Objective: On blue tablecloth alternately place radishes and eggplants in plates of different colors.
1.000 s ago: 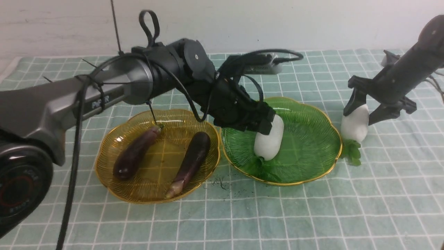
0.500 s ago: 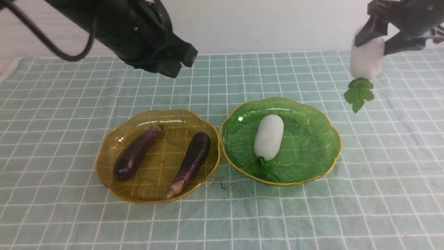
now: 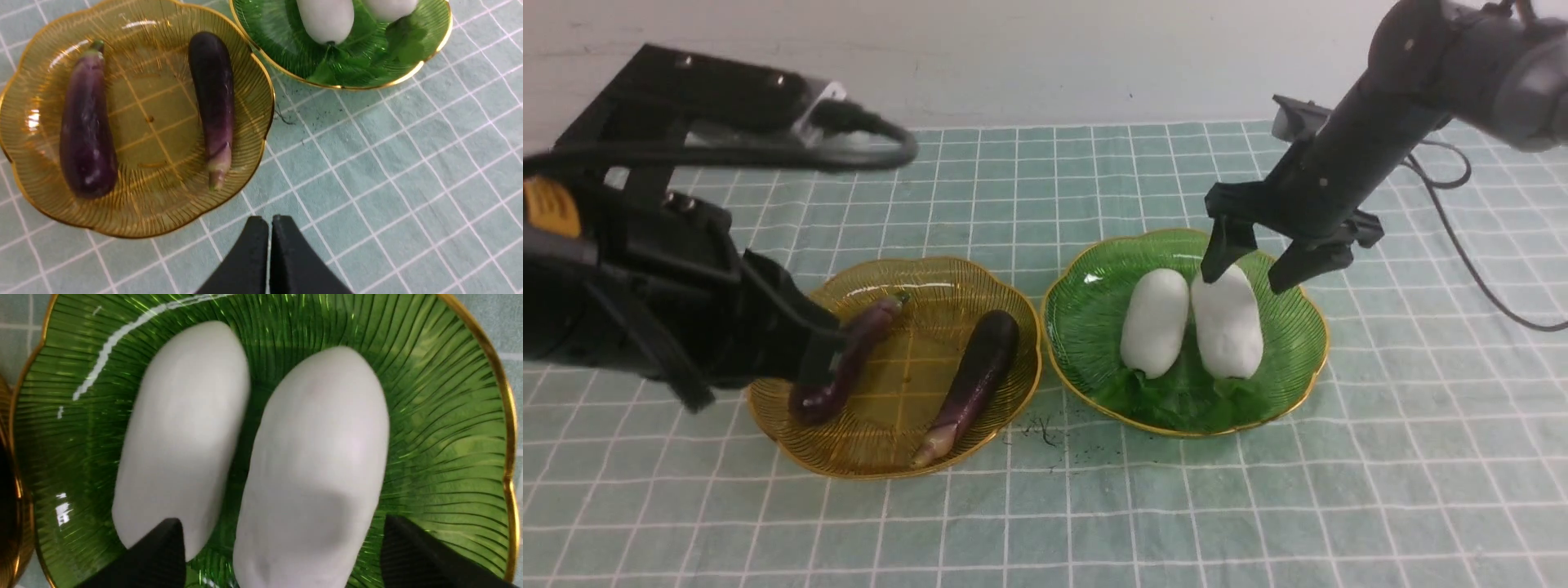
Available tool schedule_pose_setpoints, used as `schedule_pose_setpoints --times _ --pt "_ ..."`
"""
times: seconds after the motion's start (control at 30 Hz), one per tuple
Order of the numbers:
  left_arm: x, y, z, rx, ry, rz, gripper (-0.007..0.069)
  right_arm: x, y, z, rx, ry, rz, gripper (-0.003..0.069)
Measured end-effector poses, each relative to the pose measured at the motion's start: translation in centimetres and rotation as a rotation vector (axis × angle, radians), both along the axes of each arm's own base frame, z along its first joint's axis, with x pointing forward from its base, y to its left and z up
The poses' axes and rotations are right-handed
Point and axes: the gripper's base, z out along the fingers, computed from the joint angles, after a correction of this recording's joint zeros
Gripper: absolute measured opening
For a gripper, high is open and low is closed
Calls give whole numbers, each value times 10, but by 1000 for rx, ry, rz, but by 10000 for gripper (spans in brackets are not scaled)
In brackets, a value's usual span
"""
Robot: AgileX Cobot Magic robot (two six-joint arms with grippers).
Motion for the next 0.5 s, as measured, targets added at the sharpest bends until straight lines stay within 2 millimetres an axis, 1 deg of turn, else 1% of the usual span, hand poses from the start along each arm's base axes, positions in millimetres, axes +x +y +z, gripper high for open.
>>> schedule_pose_setpoints --times 0.07,0.1,0.13,0.17,0.23,0.27,0.3,0.33,0.37,0.4,0.43,0.5 --pt "-8 3 -4 -1 0 1 -8 -1 -2 5 -19 -15 1 624" --pt "-11 4 -6 -3 0 2 -8 -2 -3 9 -25 -26 2 630" --pt "-16 6 -7 -4 -3 2 -8 -5 -5 21 -35 -52 3 633" --pt "-17 7 -7 -6 -7 2 -8 -6 -5 23 -36 -55 3 633" --pt "-21 8 -5 -13 -21 2 -8 -18 -8 52 -33 -115 2 609" --pt "-22 9 -5 -15 -27 3 -8 -28 -9 72 -26 -155 3 584" --pt "-24 10 -3 -20 -39 4 -8 -45 -12 102 -18 -220 6 536" --pt "-24 10 -3 -20 -39 4 -8 -48 -13 107 -18 -231 7 528" --pt "-25 10 -2 -26 -46 4 -8 -71 -18 140 -14 -307 15 465" --pt "-24 9 -2 -31 -51 5 -8 -86 -21 158 -15 -352 21 425" --pt "-24 9 -2 -34 -56 7 -8 -110 -26 182 -25 -418 29 358" --pt "-23 9 -3 -45 -69 12 -8 -153 -36 213 -45 -514 42 238"
